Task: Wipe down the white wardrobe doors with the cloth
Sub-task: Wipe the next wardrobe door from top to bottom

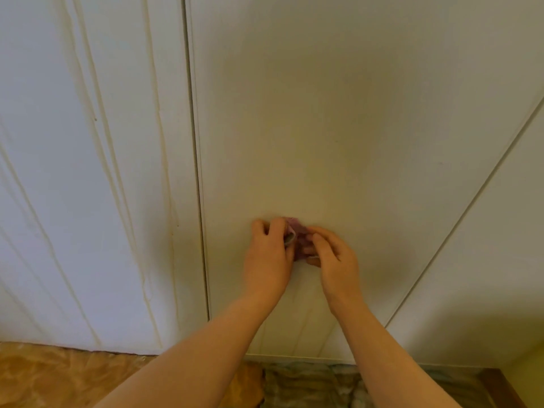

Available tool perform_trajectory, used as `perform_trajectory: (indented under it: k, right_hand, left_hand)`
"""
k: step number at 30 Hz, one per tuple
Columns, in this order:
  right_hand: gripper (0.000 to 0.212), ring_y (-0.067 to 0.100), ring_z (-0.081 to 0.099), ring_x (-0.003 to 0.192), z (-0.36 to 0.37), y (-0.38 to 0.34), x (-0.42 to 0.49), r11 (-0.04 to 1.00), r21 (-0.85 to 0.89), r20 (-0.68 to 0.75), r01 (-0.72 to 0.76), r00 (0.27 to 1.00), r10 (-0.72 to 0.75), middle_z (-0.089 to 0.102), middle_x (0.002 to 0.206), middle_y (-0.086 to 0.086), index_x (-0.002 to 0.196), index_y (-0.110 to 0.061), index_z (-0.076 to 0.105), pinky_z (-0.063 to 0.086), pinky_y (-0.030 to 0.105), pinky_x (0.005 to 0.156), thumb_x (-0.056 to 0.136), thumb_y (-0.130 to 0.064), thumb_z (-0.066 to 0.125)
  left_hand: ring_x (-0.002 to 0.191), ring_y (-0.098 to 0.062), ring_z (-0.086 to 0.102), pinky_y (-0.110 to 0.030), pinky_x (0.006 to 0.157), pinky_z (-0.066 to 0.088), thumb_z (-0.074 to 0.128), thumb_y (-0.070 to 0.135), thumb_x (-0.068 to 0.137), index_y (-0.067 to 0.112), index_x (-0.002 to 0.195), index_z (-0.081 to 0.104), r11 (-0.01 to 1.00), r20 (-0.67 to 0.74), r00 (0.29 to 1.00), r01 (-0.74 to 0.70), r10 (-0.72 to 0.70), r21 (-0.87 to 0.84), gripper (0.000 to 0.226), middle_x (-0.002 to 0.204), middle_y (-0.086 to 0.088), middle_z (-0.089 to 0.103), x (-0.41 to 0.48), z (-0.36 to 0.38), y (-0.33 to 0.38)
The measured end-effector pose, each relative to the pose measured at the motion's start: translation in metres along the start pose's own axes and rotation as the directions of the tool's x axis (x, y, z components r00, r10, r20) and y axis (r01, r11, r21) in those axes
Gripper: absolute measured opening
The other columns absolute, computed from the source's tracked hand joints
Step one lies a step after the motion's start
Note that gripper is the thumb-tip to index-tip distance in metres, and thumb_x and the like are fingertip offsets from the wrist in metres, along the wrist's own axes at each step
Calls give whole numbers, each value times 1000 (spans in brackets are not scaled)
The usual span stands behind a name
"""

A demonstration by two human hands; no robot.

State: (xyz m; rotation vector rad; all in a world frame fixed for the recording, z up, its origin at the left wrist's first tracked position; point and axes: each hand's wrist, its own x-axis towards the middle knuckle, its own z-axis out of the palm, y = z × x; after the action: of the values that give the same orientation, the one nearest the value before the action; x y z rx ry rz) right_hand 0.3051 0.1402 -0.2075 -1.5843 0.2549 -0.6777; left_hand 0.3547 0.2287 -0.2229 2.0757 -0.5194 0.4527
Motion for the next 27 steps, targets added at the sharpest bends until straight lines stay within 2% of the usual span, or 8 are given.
perform_trajectory:
  k: [3,6,10,14,16,21,24,27]
  right_hand:
    - [20,16,60,83,-12,5,8,977,-199,-164,75,980,-109,61,87,-9,87,-29,57,49,31,75,92,-11,51]
    - [21,13,49,69,-15,9,14,956,-288,-155,63,982,-111,51,78,-3,82,-26,46,38,21,65,89,-8,54]
    - [27,17,40,70,-11,16,21,937,-345,-156,53,981,-113,43,87,7,87,-16,39,33,17,60,79,2,57]
    - [30,12,38,69,-9,19,20,937,-345,-169,62,977,-127,39,89,6,90,-14,39,32,10,62,76,6,57]
    - [30,7,38,69,-10,19,19,938,-340,-157,65,980,-125,39,91,6,91,-13,40,33,7,62,76,6,57]
    - [33,5,38,71,-11,22,18,938,-331,-137,105,978,-158,39,93,5,94,-15,40,32,4,63,76,8,56]
    - [34,4,39,73,-11,24,16,939,-328,-141,108,977,-162,38,92,0,96,-16,41,32,5,65,77,8,56]
    - [33,-1,40,78,-11,24,13,935,-338,-104,110,983,-154,35,91,-13,97,-17,42,33,1,68,79,6,57]
  left_hand:
    - [66,-19,47,-26,50,36,62,5,85,8,99,57,996,-63,996,-60,64,71,15,98,-8,48,-3,5,-5]
    - [74,-16,47,-25,56,41,57,5,88,7,102,56,996,-108,991,87,-84,27,14,107,-6,48,-9,-4,-16]
    - [77,-11,41,-7,56,32,57,-2,86,5,96,57,999,-284,957,49,-52,-18,12,101,1,41,11,-21,-11]
    - [72,-5,57,-5,54,37,58,-7,84,12,89,53,996,-61,996,-65,69,69,21,92,5,43,-11,-5,-38]
    - [74,-14,63,-17,62,51,60,-6,83,25,88,46,988,55,994,-97,91,119,34,98,0,47,-26,2,-60]
    - [61,-9,50,-7,50,37,64,-12,77,5,83,58,983,-196,964,-163,177,84,19,94,0,43,-3,-13,-35]
    - [75,-16,50,-8,60,32,64,-7,80,8,90,59,975,-43,989,-134,144,178,19,96,2,44,-11,-4,-55]
    - [67,-23,60,-22,54,50,75,-11,65,19,88,53,952,136,975,-203,176,228,44,91,-4,53,-31,7,-87]
